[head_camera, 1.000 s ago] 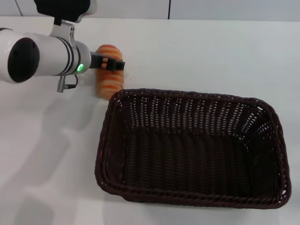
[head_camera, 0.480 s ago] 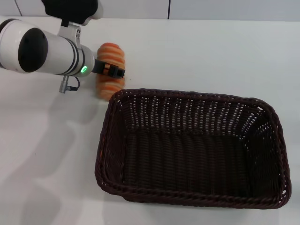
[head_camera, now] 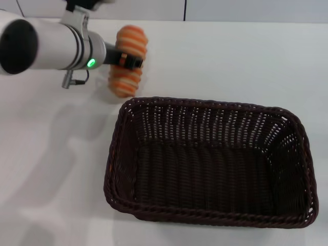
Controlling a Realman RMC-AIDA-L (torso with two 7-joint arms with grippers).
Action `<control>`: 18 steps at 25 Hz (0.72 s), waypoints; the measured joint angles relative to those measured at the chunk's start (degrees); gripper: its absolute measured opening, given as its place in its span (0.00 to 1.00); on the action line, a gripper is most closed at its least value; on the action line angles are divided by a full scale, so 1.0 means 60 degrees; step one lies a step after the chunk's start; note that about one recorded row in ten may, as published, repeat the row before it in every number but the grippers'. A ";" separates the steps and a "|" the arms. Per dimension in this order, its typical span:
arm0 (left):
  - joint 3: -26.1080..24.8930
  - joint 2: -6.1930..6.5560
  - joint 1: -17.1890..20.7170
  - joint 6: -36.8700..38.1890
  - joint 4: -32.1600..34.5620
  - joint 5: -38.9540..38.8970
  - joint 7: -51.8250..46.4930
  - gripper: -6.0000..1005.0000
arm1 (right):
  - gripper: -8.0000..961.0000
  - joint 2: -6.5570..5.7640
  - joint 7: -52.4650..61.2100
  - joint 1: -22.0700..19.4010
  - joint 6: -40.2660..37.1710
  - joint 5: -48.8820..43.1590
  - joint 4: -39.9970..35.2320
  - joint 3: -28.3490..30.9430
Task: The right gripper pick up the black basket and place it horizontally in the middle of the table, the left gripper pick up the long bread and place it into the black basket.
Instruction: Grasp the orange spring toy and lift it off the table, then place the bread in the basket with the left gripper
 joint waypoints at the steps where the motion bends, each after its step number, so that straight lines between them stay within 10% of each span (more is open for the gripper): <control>1: 0.0004 0.0004 0.0235 -0.0079 -0.0574 -0.0061 0.0192 0.64 | 0.84 -0.0001 -0.0001 -0.0002 0.0001 -0.0002 -0.0007 -0.0017; 9: 0.0029 0.0036 0.1825 -0.2644 -0.5504 -0.0853 0.1246 0.56 | 0.84 -0.0012 -0.0007 0.0036 0.0002 -0.0001 0.0011 -0.0049; 18: 0.0623 0.0021 0.2667 -0.5654 -0.6945 -0.2909 0.2389 0.50 | 0.84 -0.0003 -0.0007 0.0132 0.0003 0.0000 -0.0040 -0.0004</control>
